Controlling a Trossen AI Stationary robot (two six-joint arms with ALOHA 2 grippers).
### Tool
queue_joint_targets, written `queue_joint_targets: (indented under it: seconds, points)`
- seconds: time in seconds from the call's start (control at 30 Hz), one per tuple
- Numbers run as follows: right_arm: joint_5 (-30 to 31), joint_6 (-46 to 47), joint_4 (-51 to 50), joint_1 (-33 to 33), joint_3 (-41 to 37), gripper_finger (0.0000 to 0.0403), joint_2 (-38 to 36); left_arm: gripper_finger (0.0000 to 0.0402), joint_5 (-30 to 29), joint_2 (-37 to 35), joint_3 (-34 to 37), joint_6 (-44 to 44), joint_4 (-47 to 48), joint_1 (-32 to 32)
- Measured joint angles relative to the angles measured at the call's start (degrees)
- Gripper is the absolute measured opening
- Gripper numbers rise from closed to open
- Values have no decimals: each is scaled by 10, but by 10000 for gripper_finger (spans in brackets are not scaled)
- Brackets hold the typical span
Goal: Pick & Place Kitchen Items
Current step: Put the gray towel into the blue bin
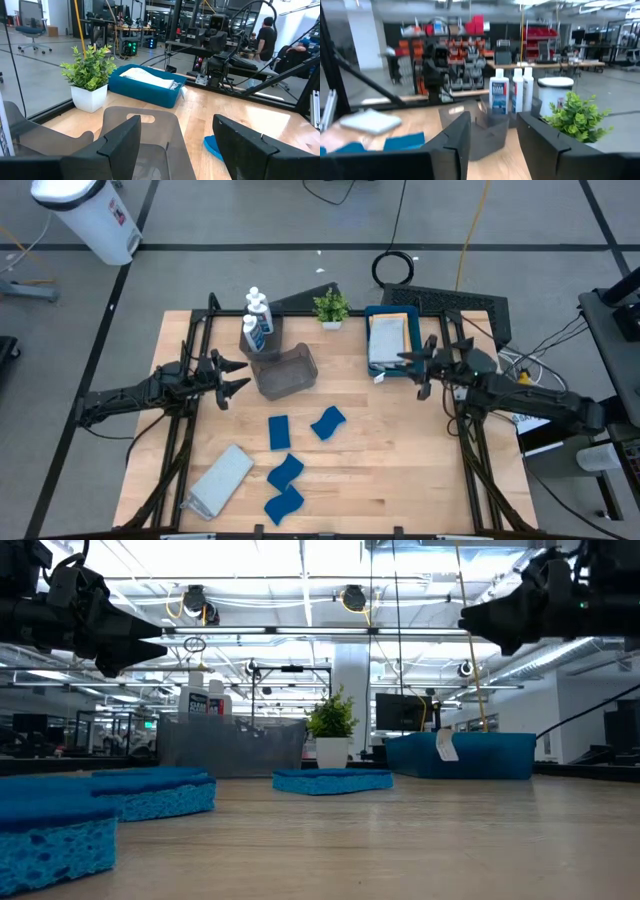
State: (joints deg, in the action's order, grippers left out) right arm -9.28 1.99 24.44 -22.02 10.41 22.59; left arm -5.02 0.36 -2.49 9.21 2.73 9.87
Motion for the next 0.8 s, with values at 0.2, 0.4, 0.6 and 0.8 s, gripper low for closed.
queue_joint_targets:
  seconds: [0.2,0.4,0.6,0.8]
  points:
    - [-2,2,69,0,-45,123,-17,251,0,0,0,0,0,0]
    - [-1,7,51,0,-47,112,-50,251,0,0,0,0,0,0]
    - [1,3,38,0,-47,92,-77,251,0,0,0,0,0,0]
    - [0,16,36,0,-47,68,-87,251,0,0,0,0,0,0]
